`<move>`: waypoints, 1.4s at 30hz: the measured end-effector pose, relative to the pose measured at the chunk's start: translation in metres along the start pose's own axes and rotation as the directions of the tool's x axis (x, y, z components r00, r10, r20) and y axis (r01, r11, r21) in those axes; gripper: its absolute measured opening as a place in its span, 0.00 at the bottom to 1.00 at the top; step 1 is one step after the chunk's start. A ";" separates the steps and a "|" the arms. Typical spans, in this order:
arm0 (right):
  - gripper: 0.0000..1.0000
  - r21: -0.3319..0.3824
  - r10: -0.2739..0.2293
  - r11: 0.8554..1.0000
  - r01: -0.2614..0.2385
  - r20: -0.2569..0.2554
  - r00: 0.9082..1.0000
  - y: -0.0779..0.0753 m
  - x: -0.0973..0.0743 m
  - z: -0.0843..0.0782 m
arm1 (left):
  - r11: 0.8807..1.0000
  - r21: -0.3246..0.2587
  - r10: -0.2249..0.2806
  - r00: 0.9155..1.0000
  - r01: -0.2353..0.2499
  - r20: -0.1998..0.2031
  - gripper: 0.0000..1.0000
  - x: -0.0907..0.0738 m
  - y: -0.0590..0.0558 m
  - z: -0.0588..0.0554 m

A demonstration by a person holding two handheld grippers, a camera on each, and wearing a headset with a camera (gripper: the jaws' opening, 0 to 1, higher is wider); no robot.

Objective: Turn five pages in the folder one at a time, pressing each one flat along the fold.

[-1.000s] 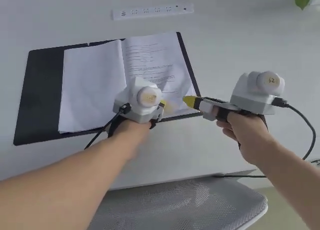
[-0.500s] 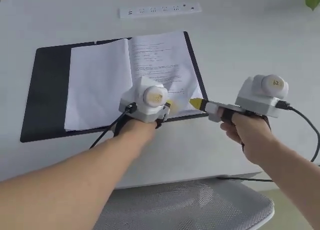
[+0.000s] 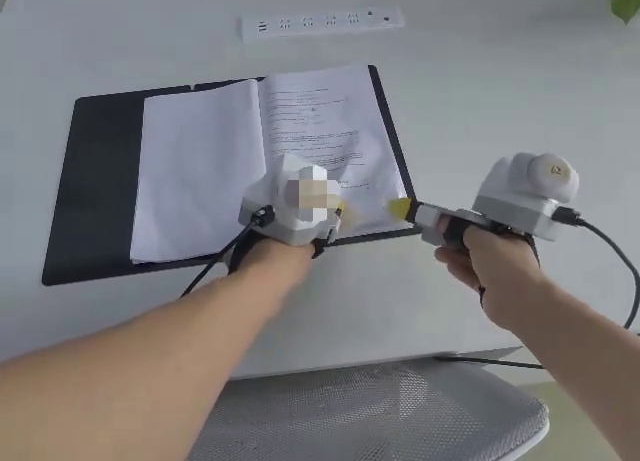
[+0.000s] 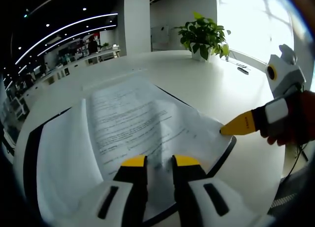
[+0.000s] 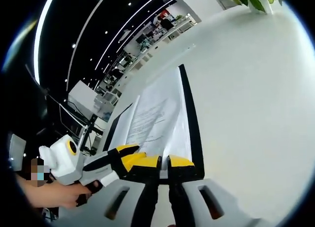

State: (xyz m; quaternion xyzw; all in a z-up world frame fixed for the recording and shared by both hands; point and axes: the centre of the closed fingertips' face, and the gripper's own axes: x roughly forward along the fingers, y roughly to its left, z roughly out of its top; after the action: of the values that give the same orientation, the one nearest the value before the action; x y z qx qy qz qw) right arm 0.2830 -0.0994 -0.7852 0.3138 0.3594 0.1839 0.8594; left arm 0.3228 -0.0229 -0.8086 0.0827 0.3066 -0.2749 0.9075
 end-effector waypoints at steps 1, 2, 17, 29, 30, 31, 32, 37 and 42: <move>0.03 0.007 0.007 1.000 -0.007 0.003 1.000 0.001 0.000 0.000 | 1.000 0.000 0.000 1.000 0.000 0.000 0.18 0.000 0.000 0.000; 0.03 0.014 0.008 1.000 -0.008 0.008 1.000 0.001 0.000 0.001 | 1.000 -0.002 0.000 1.000 0.000 0.000 0.18 0.000 0.000 0.000; 0.00 0.051 0.020 0.998 -0.022 0.054 0.998 0.005 -0.001 0.007 | 0.999 -0.033 0.003 1.000 -0.003 -0.006 0.14 -0.003 0.003 0.002; 0.00 -0.002 0.042 0.999 -0.042 0.068 0.997 0.027 -0.005 0.016 | 1.000 -0.023 -0.013 1.000 0.014 0.012 0.16 -0.030 0.009 0.013; 0.00 -0.004 0.050 0.999 -0.050 0.072 0.996 0.032 -0.005 0.018 | 1.000 -0.027 -0.013 1.000 0.014 0.017 0.16 -0.033 0.011 0.015; 0.00 -0.005 0.055 0.999 -0.054 0.074 0.996 0.034 -0.006 0.019 | 0.999 -0.032 -0.013 1.000 0.014 0.028 0.16 -0.035 0.014 0.018; 0.00 -0.010 0.066 0.998 -0.065 0.081 0.995 0.039 -0.006 0.020 | 0.999 -0.033 -0.013 0.999 0.014 0.036 0.17 -0.038 0.016 0.021; 0.00 -0.053 0.131 0.991 -0.126 0.096 0.987 0.067 -0.008 0.026 | 0.999 -0.047 -0.012 0.997 0.016 0.081 0.19 -0.064 0.026 0.035; 0.00 -0.104 0.191 0.978 -0.181 0.102 0.976 0.099 -0.006 0.028 | 0.998 -0.069 0.001 0.993 0.007 0.117 0.21 -0.095 0.042 0.042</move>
State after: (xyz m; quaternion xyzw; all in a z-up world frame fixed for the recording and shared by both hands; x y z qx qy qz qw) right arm 0.2907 -0.0412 -0.7005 0.3153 0.2707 0.2624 0.8709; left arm 0.3046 0.0413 -0.7191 0.0344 0.2623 -0.2696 0.9259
